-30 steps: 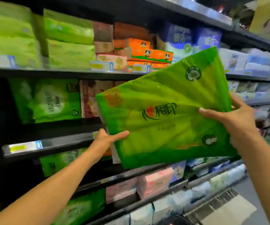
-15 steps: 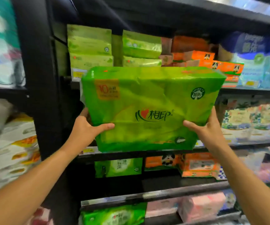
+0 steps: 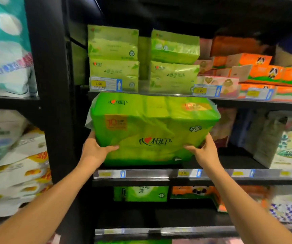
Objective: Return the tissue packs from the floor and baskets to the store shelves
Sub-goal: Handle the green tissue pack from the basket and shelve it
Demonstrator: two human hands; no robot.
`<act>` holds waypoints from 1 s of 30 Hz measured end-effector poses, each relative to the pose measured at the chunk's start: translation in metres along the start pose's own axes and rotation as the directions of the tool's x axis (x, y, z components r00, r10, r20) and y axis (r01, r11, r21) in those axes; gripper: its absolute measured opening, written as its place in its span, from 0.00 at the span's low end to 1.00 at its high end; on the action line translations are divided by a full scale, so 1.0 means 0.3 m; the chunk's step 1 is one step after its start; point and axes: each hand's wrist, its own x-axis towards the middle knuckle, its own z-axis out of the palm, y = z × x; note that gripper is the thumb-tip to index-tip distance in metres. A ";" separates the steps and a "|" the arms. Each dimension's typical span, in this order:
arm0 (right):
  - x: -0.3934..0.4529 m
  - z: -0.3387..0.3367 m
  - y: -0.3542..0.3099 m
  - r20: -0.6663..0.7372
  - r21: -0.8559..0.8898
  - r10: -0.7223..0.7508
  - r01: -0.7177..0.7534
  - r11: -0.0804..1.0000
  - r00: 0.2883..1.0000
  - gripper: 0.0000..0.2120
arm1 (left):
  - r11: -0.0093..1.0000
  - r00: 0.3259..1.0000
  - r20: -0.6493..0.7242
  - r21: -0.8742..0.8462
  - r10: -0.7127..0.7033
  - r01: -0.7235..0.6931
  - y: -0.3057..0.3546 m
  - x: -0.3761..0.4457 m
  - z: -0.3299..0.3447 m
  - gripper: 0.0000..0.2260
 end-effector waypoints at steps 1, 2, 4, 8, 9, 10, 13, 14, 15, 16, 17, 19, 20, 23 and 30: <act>0.009 0.015 0.022 0.001 -0.020 0.003 -0.003 1.000 1.000 0.31 | 0.999 1.000 -0.010 0.040 -0.009 0.009 -0.020 0.024 0.005 0.38; 0.015 0.027 0.042 0.015 -0.037 0.014 -0.014 0.999 1.000 0.30 | 0.998 1.000 -0.015 0.062 -0.015 0.016 -0.038 0.041 0.009 0.39; 0.028 0.051 0.080 0.072 -0.078 0.036 -0.030 0.996 0.997 0.30 | 0.994 0.999 -0.013 0.101 -0.047 0.048 -0.081 0.068 0.013 0.40; 0.077 0.103 0.100 0.093 -0.113 -0.005 0.016 0.993 0.996 0.34 | 0.988 0.997 -0.037 0.134 -0.068 0.072 -0.132 0.105 0.016 0.42; 0.090 0.115 0.092 0.084 -0.137 -0.018 0.030 0.990 0.996 0.35 | 0.987 0.998 -0.045 0.152 -0.048 0.054 -0.128 0.116 0.020 0.42; 0.100 0.124 0.086 0.085 -0.169 -0.025 0.039 0.985 0.996 0.37 | 0.983 0.998 -0.052 0.181 -0.025 0.034 -0.123 0.127 0.025 0.42; 0.114 0.138 0.099 0.169 -0.285 -0.022 0.070 0.956 0.985 0.43 | 0.945 0.991 -0.110 0.325 0.072 -0.032 -0.123 0.148 0.049 0.48; 0.115 0.136 0.107 0.213 -0.325 -0.015 0.085 0.942 0.977 0.45 | 0.931 0.987 -0.136 0.364 0.089 -0.033 -0.126 0.143 0.062 0.51; 0.119 0.133 0.116 0.252 -0.363 -0.005 0.100 0.926 0.968 0.48 | 0.917 0.981 -0.157 0.396 0.116 -0.045 -0.124 0.130 0.078 0.53; 0.124 0.130 0.125 0.278 -0.396 0.004 0.111 0.911 0.961 0.52 | 0.891 0.971 -0.168 0.446 0.172 -0.081 -0.129 0.116 0.093 0.54; 0.128 0.129 0.130 0.284 -0.428 0.007 0.120 0.896 0.959 0.56 | 0.835 0.950 -0.164 0.531 0.265 -0.141 -0.134 0.102 0.106 0.54; 0.126 0.134 0.128 0.239 -0.503 -0.032 0.152 0.851 0.970 0.61 | 0.558 0.873 -0.040 0.783 0.486 -0.275 -0.140 0.086 0.130 0.56; 0.120 0.140 0.127 0.206 -0.573 -0.081 0.187 0.798 0.975 0.63 | 0.390 0.833 0.077 0.857 0.549 -0.336 -0.138 0.083 0.142 0.58; 0.101 0.184 0.109 0.247 -0.755 -0.181 0.306 0.580 0.952 0.66 | 0.062 0.810 0.361 0.898 0.461 -0.436 -0.143 0.105 0.183 0.65; 0.174 0.338 0.160 0.198 -0.913 -0.104 0.222 0.342 0.975 0.61 | -0.117 0.843 0.416 0.908 0.341 -0.401 -0.175 0.211 0.214 0.68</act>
